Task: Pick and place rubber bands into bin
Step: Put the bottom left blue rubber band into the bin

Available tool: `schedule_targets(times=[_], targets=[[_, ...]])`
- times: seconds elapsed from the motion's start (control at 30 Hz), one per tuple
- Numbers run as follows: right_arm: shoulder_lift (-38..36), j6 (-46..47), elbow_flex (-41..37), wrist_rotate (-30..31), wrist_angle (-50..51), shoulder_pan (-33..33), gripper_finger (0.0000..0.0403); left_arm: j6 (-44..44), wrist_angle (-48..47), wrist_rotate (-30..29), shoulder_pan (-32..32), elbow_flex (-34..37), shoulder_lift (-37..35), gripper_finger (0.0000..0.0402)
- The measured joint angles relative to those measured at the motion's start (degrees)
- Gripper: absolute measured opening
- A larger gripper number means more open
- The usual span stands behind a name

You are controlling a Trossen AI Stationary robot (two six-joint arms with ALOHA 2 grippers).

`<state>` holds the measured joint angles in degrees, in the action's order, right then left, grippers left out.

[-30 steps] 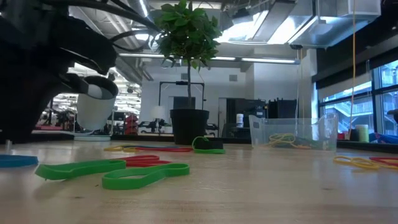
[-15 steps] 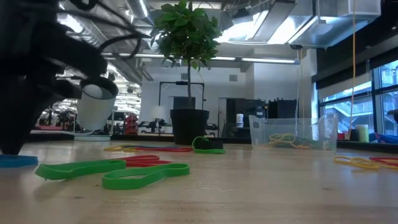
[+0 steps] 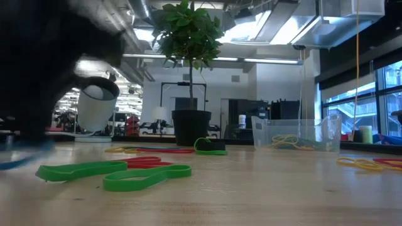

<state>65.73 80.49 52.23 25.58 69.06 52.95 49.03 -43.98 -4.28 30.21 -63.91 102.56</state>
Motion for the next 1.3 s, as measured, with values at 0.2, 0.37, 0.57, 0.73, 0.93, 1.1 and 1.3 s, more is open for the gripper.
schedule_targets(times=[0.2,0.37,0.57,0.73,0.93,1.1,1.3], targets=[[0.29,0.00,-0.01,0.94,0.01,0.00,0.0004,-6.00,-1.00,-8.20,-4.48,-8.87,-1.14,0.0002],[0.33,0.00,-0.02,1.81,-0.24,0.00,0.0004,-18.56,-0.16,-14.37,-9.61,-17.38,-1.24,0.0002],[0.33,0.04,-0.02,1.84,-1.49,0.00,0.0004,-34.43,7.42,-16.68,-17.22,-25.10,-1.24,0.0002],[0.33,0.25,-0.02,1.92,-1.68,0.00,0.0004,-47.43,18.30,-15.59,-23.27,-28.70,-0.64,0.0002],[0.35,0.35,-0.04,1.97,-2.23,-0.04,0.0004,-55.18,26.81,-8.09,-31.64,-32.71,3.80,0.0002],[0.63,0.39,-0.04,2.00,-2.53,-0.27,0.0004,-59.00,30.54,-3.71,-35.62,-39.31,12.01,0.0002],[0.66,0.35,-0.05,1.99,-1.82,-1.52,0.0004,-64.66,30.82,-3.47,-38.45,-48.06,22.64,0.0002]])
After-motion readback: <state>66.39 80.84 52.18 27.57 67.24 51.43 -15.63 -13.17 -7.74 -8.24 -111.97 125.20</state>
